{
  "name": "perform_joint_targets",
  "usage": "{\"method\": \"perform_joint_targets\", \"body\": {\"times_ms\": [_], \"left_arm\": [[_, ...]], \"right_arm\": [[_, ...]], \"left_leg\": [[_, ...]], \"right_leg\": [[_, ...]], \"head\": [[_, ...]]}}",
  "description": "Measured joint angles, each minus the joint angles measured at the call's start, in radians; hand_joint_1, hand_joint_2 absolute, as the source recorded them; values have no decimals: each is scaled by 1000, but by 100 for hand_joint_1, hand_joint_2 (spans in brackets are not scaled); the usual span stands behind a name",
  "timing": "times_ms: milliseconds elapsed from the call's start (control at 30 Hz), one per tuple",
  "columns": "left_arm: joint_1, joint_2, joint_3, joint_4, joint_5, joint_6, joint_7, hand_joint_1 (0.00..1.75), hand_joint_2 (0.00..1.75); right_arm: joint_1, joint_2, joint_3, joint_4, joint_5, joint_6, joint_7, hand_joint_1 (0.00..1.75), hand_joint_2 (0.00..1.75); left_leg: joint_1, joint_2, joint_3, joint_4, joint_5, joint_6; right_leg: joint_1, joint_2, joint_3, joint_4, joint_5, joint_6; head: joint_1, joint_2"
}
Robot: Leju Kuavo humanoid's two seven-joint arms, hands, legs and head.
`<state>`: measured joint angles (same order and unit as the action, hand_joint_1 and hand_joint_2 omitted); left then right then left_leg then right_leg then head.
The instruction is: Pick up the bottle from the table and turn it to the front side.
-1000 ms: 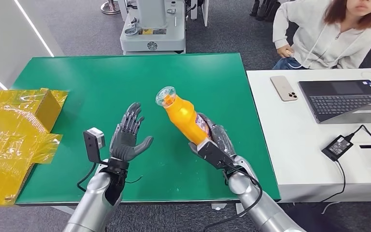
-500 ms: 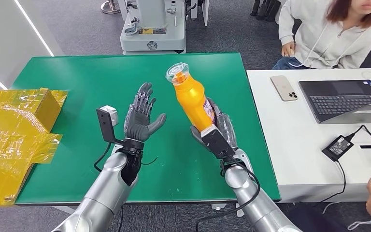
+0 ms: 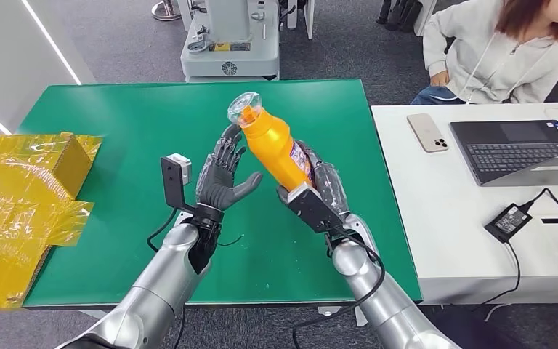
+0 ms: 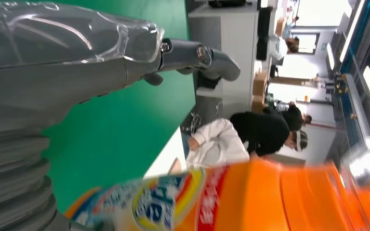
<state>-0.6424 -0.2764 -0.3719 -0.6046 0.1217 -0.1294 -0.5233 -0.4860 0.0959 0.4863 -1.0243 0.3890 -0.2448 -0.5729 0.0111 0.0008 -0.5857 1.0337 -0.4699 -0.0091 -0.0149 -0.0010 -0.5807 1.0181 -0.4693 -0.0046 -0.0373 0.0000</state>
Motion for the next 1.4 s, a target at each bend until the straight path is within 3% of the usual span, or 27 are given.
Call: {"method": "perform_joint_targets", "body": {"times_ms": [300,667,967,1133,1400], "left_arm": [[-5,-23,0,-14,60,-131,54,0,175],[-9,-29,0,-21,67,-82,62,0,175],[-32,-20,0,-12,88,-41,61,0,175],[-54,-24,4,8,132,-72,81,0,175],[-67,-43,5,14,138,-70,83,0,175]], "right_arm": [[-48,15,1,74,30,1,-4,175,175],[-60,18,0,100,4,10,-17,175,175],[-18,14,0,18,-71,135,-26,175,175],[9,14,11,-71,-66,229,17,175,175],[42,12,11,-162,-59,253,72,175,175]], "left_leg": [[0,0,0,0,0,0],[0,0,0,0,0,0],[0,0,0,0,0,0],[0,0,0,0,0,0],[0,0,-1,0,0,0]], "right_leg": [[0,0,0,0,0,0],[0,0,0,0,0,0],[0,0,-1,0,0,0],[0,0,-1,0,0,0],[0,0,-1,0,0,0]], "head": [[0,0],[0,0],[0,0],[0,0],[0,0]]}}
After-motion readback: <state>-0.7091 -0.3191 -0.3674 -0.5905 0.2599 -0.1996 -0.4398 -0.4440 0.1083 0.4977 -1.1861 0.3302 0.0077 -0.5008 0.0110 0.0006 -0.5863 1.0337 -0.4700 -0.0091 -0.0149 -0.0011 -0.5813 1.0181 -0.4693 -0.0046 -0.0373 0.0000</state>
